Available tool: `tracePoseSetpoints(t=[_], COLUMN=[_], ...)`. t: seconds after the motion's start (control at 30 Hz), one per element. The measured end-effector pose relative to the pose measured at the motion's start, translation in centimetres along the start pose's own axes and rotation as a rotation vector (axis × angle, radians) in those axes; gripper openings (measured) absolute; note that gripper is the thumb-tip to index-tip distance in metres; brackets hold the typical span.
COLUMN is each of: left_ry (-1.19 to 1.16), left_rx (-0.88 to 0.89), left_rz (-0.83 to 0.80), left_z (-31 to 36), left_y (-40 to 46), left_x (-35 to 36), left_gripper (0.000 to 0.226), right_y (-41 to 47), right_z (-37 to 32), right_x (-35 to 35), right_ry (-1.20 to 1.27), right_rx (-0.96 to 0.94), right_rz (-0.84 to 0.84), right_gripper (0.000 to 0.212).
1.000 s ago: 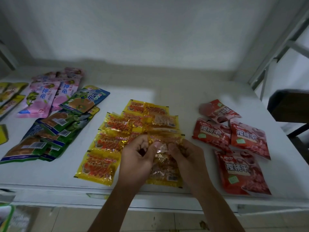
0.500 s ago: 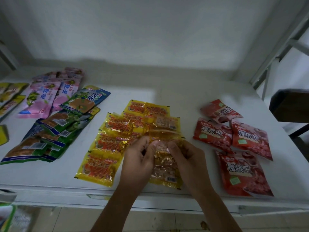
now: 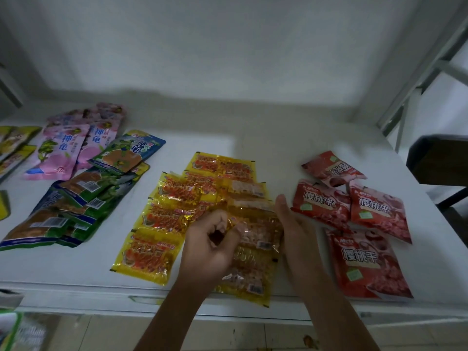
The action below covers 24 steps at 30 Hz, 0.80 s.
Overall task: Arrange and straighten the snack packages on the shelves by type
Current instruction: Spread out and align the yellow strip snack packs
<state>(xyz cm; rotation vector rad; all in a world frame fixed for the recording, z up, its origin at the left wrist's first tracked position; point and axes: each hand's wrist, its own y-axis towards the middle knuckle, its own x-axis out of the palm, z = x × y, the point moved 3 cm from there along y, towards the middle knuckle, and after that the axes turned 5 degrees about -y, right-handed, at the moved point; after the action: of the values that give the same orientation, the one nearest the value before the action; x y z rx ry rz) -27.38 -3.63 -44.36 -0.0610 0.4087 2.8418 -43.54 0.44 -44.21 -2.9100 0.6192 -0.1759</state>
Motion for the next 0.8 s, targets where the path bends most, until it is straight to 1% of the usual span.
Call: tracePoseSetpoints(t=[0.07,0.17,0.2,0.27,0.3,0.33,0.4,0.43,0.5,0.6,0.7,0.8], left_ry=[-0.01,-0.004,-0.004,-0.027,-0.03,-0.041,-0.056,-0.061,-0.032,-0.014,-0.021,-0.021], left_rx=[0.004,-0.038,-0.066,-0.123,-0.125,-0.128,-0.163,-0.178,-0.151,-0.103,-0.138,-0.163], left_rz=[-0.005,0.028,0.056,0.1,0.099,0.091,0.083,0.092,0.077,0.077,0.065,0.052], left_z=[0.1,0.2,0.0,-0.2,-0.3,-0.2,-0.6,-0.8,-0.9,-0.6,-0.7,-0.8], left_y=[-0.1,0.0,0.1,0.3,0.4,0.4,0.3,0.2,0.2,0.3,0.3,0.1], left_x=[0.1,0.2,0.3,0.2,0.1,0.1,0.0,-0.1,-0.2,-0.3,-0.2,-0.1], left_gripper=[0.046,0.047,0.043,0.032,0.022,0.019,0.041,0.045,0.049,0.045,0.035,0.035], right_y=[0.3,0.1,0.0,-0.2,-0.3,-0.4,-0.6,-0.7,-0.6,-0.6,-0.7,-0.6], right_z=[0.1,0.5,0.6,0.5,0.3,0.2,-0.1,-0.2,-0.1,0.0,0.2,0.6], right_x=[-0.2,-0.5,-0.7,-0.7,-0.4,-0.2,0.3,0.5,0.6,0.8,0.9,0.7], right_ry=[0.017,0.05,0.038,0.002,-0.013,-0.031,-0.086,-0.121,-0.171,-0.199,-0.27,-0.298], right_rx=[0.024,0.0,-0.022,-0.062,-0.075,-0.093,-0.133,-0.151,-0.176,-0.178,-0.194,-0.197], right_rz=[0.032,0.059,0.055,0.034,0.013,-0.011,-0.041,-0.032,-0.01,0.0,0.01,0.01], right_gripper=[0.026,0.023,0.021,0.011,0.008,0.01,0.011,0.011,0.01,0.012,0.013,0.012])
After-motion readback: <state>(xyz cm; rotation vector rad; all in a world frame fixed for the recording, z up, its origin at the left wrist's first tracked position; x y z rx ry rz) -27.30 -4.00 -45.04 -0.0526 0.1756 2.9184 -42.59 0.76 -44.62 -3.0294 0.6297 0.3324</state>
